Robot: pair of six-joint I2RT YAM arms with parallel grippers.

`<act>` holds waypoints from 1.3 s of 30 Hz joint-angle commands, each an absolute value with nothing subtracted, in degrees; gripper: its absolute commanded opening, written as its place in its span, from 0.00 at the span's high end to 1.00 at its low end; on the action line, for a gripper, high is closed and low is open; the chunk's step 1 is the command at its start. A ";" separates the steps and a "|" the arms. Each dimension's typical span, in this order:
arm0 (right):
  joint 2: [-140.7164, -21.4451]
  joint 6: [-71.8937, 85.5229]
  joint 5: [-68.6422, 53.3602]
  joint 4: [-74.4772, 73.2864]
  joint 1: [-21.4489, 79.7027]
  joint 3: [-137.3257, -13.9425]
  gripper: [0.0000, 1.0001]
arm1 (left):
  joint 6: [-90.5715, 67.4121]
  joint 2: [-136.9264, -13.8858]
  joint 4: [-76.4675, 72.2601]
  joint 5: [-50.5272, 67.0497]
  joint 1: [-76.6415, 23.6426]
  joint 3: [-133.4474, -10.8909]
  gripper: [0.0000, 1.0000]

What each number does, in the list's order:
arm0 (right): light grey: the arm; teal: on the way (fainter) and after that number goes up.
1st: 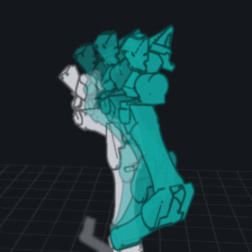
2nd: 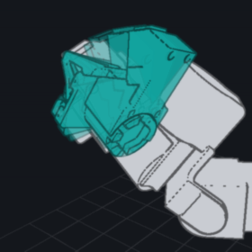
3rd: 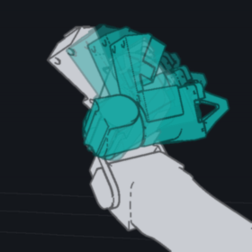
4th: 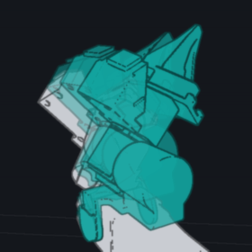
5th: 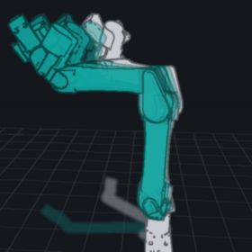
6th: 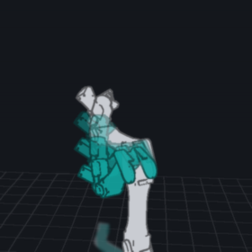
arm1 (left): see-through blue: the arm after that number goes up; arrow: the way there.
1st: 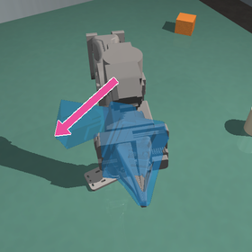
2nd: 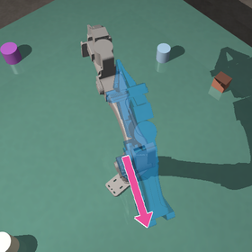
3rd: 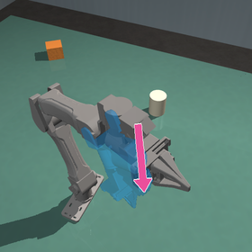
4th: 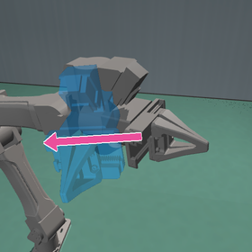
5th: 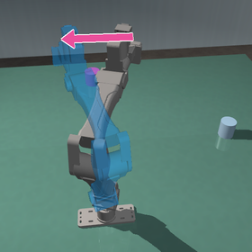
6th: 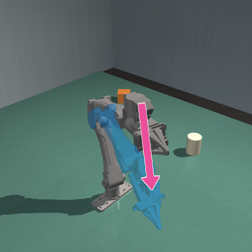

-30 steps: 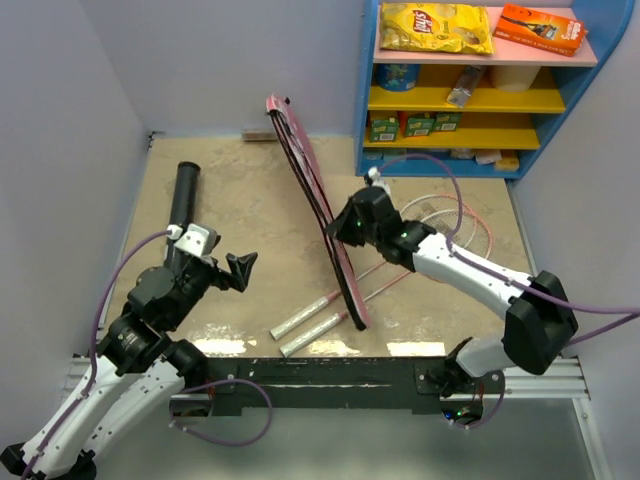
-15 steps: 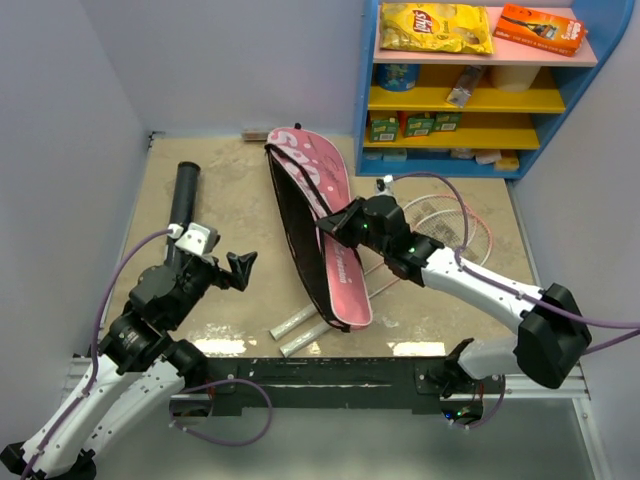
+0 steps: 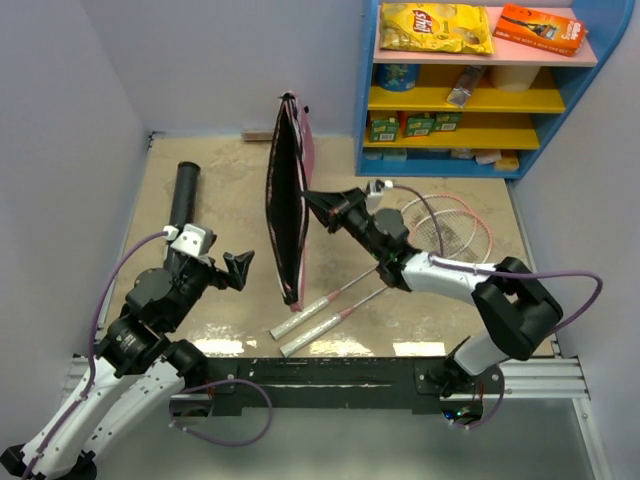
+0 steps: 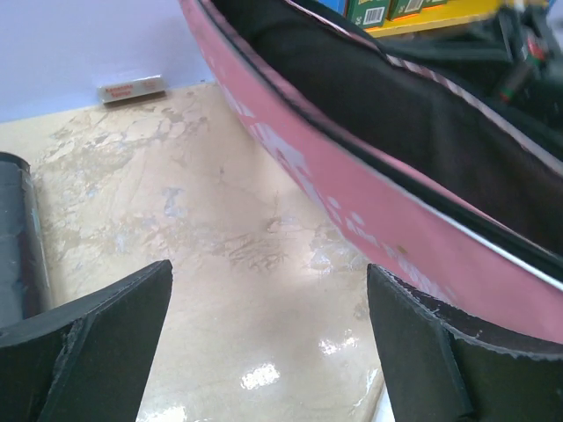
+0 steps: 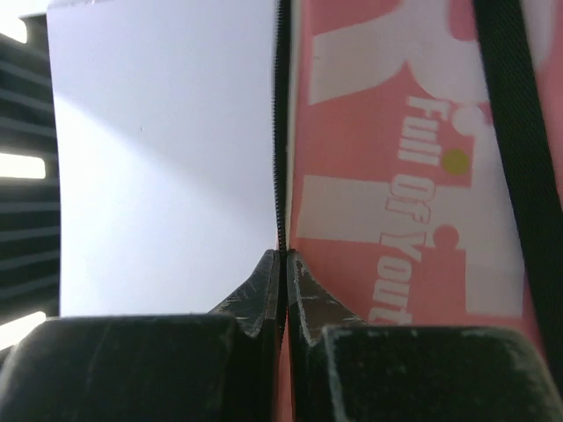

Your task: Pack up the badminton gear

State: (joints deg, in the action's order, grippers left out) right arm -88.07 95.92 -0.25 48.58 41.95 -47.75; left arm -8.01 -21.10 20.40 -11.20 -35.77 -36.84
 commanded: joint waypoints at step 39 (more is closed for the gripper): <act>-97.99 97.57 3.25 34.92 44.29 -54.47 0.62 | -8.44 -22.41 18.63 -11.78 -35.86 -36.65 0.05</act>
